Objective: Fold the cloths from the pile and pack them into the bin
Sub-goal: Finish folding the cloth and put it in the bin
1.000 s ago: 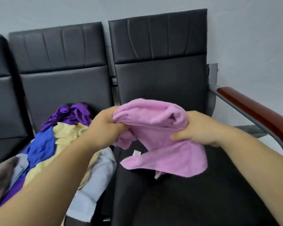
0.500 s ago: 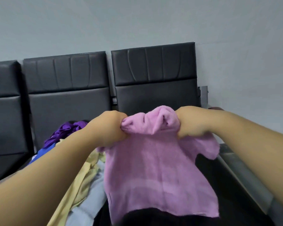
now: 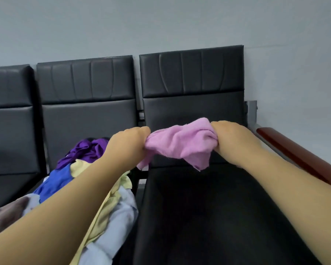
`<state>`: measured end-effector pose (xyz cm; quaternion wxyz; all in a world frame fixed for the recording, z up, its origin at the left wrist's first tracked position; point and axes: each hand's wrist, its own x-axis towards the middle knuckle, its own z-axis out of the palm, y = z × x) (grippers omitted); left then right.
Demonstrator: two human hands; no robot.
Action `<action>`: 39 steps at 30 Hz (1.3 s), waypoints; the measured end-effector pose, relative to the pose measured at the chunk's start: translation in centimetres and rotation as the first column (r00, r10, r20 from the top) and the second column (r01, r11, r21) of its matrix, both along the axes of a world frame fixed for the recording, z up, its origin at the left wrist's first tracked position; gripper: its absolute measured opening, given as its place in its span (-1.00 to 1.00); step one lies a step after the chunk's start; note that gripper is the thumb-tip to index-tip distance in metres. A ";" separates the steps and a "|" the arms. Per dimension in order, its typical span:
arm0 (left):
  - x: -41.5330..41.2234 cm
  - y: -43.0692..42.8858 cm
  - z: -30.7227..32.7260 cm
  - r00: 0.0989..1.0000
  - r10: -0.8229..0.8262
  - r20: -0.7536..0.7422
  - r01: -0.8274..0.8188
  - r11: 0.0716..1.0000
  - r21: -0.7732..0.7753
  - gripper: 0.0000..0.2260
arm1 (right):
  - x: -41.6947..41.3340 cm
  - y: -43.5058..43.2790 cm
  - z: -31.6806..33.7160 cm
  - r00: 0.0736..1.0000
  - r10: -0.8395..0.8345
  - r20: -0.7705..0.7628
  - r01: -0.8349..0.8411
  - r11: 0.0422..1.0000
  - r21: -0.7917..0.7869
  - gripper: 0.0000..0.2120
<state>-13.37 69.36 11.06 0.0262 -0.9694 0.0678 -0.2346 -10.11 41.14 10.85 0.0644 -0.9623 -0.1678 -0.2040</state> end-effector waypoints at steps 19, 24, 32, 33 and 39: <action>-1.8 0.1 -18.9 0.449 -0.418 -0.790 -0.347 0.733 -0.585 -0.52 | -2.5 -0.6 -18.7 0.513 -0.010 -0.858 -0.061 0.997 -0.047 -0.84; -3.7 0.6 -19.2 0.198 -0.391 -0.899 -0.417 0.796 -0.438 -0.54 | -4.1 -2.3 -17.8 0.098 0.052 -0.994 0.111 0.992 0.063 -0.22; -3.5 1.1 -18.4 0.595 -0.236 -0.768 -0.266 0.844 -0.466 -0.63 | -3.4 -3.5 -17.6 0.595 -0.040 -0.803 0.167 0.983 0.075 -0.72; -3.4 1.0 -18.3 0.645 -0.230 -0.729 -0.257 0.832 -0.491 -0.64 | -3.0 -3.6 -17.7 0.668 -0.040 -0.743 0.175 0.979 0.105 -0.76; -1.7 0.9 -18.9 0.756 -0.230 -0.612 -0.246 0.767 -0.592 -0.72 | -1.0 -3.9 -18.9 0.844 -0.056 -0.533 0.254 0.917 0.306 -0.85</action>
